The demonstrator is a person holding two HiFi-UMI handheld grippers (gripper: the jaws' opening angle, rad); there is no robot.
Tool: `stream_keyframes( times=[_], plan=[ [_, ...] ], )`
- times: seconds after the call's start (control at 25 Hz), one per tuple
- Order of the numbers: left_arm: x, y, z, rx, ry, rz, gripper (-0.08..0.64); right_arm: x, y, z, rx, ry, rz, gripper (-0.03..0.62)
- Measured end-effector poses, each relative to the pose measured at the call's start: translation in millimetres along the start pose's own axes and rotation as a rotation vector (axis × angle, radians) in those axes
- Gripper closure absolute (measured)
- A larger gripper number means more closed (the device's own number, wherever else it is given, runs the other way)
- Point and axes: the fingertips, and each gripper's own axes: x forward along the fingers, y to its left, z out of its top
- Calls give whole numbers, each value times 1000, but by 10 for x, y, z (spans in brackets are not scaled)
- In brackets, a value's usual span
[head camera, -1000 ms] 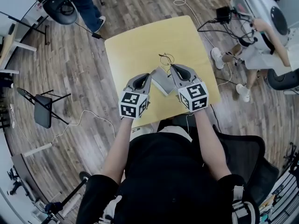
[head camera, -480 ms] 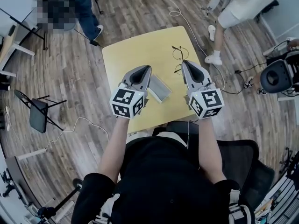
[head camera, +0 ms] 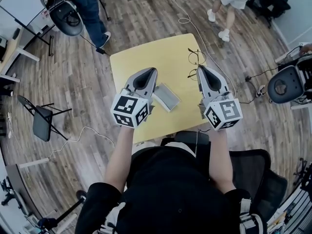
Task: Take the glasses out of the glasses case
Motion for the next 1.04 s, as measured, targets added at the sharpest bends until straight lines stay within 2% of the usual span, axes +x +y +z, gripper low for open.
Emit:
stream_keyframes(
  times=[1.04],
  plan=[
    [-25,-23,-43,7,26,17,535,-126,-50,90,3,-12,15,571]
  ],
)
